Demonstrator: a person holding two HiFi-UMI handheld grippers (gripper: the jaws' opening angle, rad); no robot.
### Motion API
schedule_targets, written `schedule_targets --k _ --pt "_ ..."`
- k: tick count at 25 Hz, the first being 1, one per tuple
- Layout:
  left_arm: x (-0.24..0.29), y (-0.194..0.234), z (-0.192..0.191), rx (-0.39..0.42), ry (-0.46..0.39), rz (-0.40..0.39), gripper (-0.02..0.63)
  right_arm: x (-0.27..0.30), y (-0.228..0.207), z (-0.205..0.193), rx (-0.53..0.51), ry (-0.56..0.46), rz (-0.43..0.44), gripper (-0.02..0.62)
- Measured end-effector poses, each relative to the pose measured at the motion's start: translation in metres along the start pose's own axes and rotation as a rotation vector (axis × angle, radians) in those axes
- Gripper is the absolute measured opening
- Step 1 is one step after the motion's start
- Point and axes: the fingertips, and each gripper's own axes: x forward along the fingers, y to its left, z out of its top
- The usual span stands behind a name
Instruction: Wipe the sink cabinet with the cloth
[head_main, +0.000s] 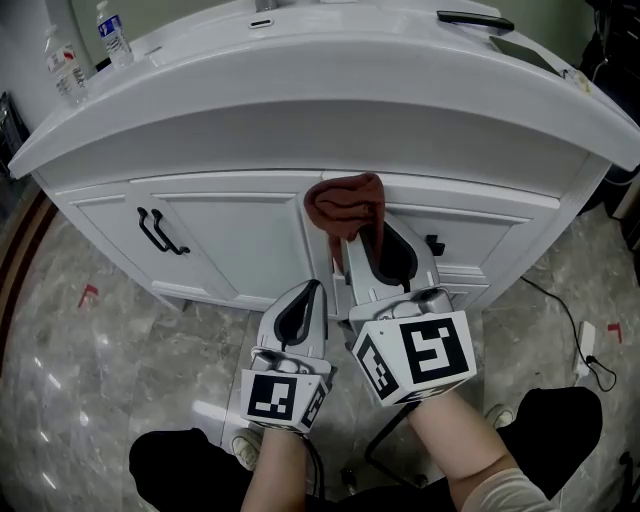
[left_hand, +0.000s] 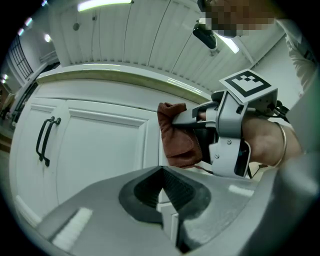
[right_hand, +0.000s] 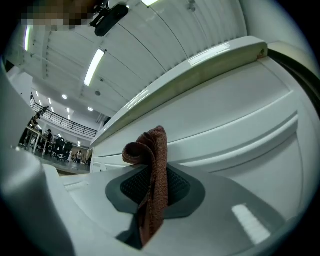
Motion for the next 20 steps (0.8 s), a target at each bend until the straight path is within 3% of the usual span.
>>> schedule_targets --k 5,12,20 --pt "0.0 -0.006 0.006 -0.008 -0.018 -0.006 0.0 -0.009 -0.013 -0.001 -0.041 0.022 -0.013 0.084" --pt "0.003 -0.028 0.02 -0.005 -0.038 -0.031 0.0 -0.037 -0.053 0.003 -0.113 0.063 -0.103 0.084" --pt "-0.003 -0.072 0.026 0.004 -0.032 -0.101 0.0 -0.067 -0.095 0.012 -0.087 0.051 -0.184 0.087"
